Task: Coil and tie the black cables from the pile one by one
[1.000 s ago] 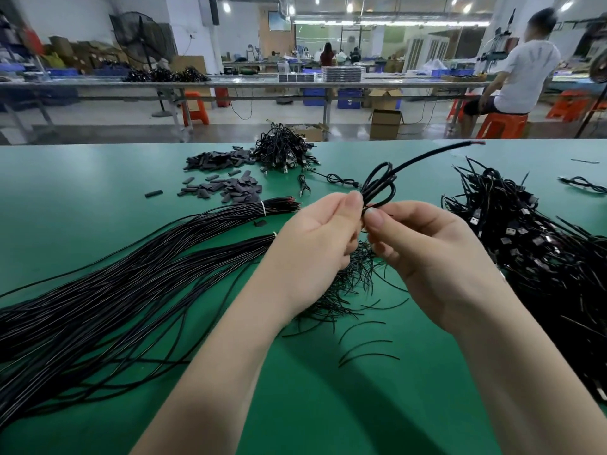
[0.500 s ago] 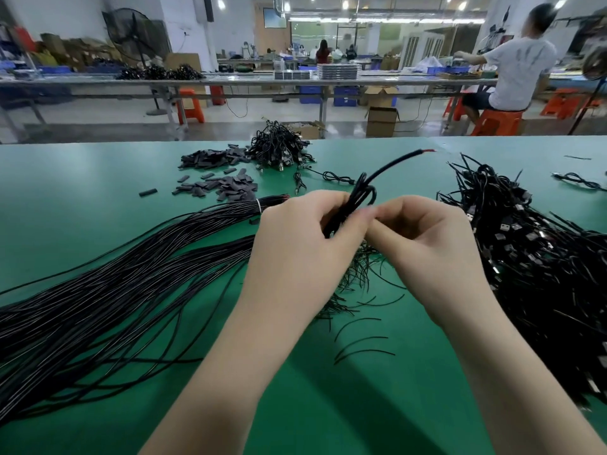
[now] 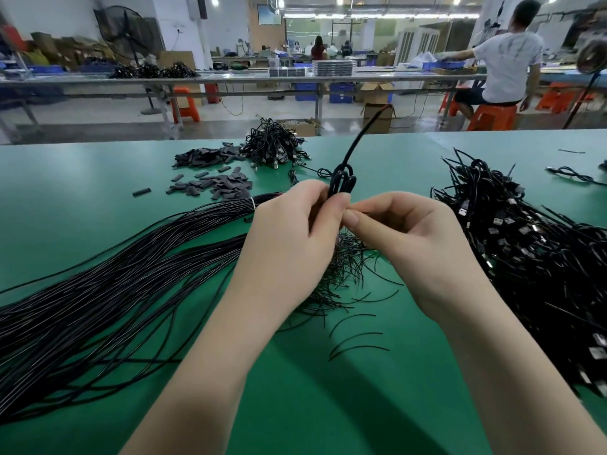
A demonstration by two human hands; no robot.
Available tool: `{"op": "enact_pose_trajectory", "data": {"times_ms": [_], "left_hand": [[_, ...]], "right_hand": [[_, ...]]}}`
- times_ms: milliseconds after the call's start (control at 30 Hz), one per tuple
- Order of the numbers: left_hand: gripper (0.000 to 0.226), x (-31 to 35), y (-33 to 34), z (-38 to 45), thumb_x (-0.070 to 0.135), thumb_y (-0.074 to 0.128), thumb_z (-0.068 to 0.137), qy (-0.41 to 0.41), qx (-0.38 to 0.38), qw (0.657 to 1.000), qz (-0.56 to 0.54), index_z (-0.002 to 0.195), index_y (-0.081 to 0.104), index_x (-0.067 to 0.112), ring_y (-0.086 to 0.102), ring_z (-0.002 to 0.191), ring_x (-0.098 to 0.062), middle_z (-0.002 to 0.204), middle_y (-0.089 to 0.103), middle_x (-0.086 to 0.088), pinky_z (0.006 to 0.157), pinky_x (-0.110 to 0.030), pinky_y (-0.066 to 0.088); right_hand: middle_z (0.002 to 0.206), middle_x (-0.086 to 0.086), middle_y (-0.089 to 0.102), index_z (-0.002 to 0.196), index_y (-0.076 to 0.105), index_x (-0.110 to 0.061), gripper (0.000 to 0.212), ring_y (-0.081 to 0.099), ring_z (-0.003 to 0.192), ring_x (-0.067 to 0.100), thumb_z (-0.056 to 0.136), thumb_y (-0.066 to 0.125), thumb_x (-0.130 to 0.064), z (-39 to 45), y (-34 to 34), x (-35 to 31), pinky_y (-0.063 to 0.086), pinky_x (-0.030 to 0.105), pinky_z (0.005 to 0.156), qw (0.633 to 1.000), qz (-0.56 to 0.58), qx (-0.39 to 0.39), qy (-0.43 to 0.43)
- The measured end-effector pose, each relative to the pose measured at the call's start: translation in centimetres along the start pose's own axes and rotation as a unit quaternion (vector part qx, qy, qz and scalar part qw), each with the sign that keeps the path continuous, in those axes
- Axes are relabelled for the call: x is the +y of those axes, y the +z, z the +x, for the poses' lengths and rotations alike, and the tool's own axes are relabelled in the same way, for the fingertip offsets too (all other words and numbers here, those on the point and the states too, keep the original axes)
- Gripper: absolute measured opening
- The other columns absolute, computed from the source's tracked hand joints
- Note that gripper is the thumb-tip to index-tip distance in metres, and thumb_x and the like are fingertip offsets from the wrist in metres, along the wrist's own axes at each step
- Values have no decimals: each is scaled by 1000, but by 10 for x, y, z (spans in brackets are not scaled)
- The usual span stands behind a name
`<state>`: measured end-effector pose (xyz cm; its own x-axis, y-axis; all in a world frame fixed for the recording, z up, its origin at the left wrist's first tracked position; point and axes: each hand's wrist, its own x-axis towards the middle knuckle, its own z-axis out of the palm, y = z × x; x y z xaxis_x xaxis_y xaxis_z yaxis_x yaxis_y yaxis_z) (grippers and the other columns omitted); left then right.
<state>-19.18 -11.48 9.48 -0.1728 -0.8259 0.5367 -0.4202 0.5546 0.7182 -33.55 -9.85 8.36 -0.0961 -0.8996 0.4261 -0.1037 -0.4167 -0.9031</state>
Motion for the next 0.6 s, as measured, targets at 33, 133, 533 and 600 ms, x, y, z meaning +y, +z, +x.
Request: {"op": "enact_pose_trajectory", "data": {"times_ms": [33, 133, 533, 600], "left_hand": [[26, 0, -1, 0, 30, 54, 97, -4, -4, 1000, -23, 82, 63, 10, 65, 59, -8, 66, 67, 1, 59, -32, 53], [27, -1, -7, 3, 28, 57, 97, -61, -35, 990, -126, 78, 67, 11, 63, 51, -6, 59, 65, 7, 57, -24, 54], [18, 4, -17, 4, 39, 69, 66, -176, -107, 907, -368, 63, 75, 22, 61, 47, -7, 60, 66, 2, 53, -21, 56], [18, 5, -18, 4, 40, 70, 65, -163, -104, 910, -367, 65, 75, 23, 63, 50, -8, 62, 68, 1, 51, -19, 54]], "right_hand": [[70, -3, 72, 75, 73, -21, 10, 61, 64, 9, 78, 77, -12, 0, 0, -1, 49, 23, 60, 1000, -17, 7, -23], [75, -6, 72, 78, 73, -18, 10, 66, 74, 10, 80, 77, -8, -1, -2, -6, 50, 24, 69, 975, -150, 19, -161], [82, -5, 69, 89, 73, -14, 12, 64, 78, 12, 83, 73, -4, -5, 5, -10, 51, 25, 72, 943, -191, 51, -268], [83, -9, 69, 88, 71, -21, 15, 65, 79, 12, 82, 74, -8, -6, 5, -13, 52, 29, 71, 956, -158, 54, -240]]}}
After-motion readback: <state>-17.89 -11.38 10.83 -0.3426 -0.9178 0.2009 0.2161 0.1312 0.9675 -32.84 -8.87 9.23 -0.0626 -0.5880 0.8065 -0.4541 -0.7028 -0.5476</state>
